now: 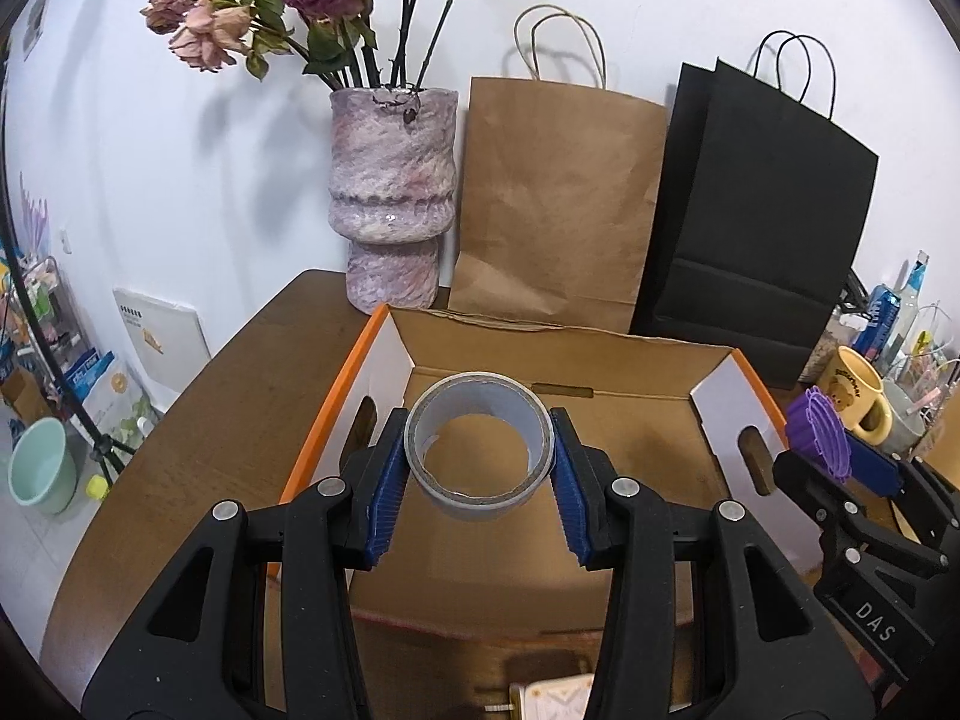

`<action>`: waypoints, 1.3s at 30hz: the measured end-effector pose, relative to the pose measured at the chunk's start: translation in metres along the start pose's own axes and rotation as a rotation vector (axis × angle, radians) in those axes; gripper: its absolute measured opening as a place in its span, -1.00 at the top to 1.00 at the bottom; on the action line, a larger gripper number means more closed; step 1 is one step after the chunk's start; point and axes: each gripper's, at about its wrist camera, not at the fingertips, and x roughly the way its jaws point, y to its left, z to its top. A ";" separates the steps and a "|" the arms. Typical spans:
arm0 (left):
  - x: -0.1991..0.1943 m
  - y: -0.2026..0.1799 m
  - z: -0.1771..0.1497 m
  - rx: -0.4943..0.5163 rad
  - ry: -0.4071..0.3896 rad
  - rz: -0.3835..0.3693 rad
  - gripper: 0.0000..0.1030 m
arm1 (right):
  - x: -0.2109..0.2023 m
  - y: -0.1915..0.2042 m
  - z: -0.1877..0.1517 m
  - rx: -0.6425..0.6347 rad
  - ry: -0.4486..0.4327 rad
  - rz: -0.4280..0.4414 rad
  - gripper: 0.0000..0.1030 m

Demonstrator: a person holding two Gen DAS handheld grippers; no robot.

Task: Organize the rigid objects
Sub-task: 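Lift the tape roll and purple cap and carry both over the cardboard box, then open both grippers to drop the tape roll and purple cap into the box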

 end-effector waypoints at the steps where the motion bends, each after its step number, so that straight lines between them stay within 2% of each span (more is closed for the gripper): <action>1: 0.003 0.000 0.001 0.002 0.002 0.003 0.22 | 0.004 -0.001 0.002 0.000 0.005 -0.002 -0.14; 14: 0.042 -0.005 0.008 0.050 0.041 0.032 0.22 | 0.048 0.000 0.008 -0.038 0.073 0.001 -0.14; 22: 0.047 -0.005 0.001 0.072 0.060 0.045 0.21 | 0.055 0.002 0.002 -0.056 0.120 0.009 -0.15; 24: 0.046 -0.006 0.000 0.081 0.055 0.058 -0.01 | 0.057 0.002 0.001 -0.055 0.136 0.006 -0.23; 25: 0.045 -0.005 0.000 0.080 0.053 0.066 -0.46 | 0.058 0.001 0.000 -0.054 0.143 -0.003 -0.36; 26: 0.044 -0.005 0.000 0.075 0.043 0.073 -0.85 | 0.057 0.001 0.000 -0.051 0.142 -0.014 -0.71; 27: 0.040 -0.003 0.000 0.067 0.022 0.085 -0.97 | 0.056 0.000 0.000 -0.048 0.139 -0.020 -0.84; 39: 0.033 0.004 0.004 0.033 0.001 0.091 -1.00 | 0.043 -0.008 0.005 -0.020 0.108 -0.031 -0.84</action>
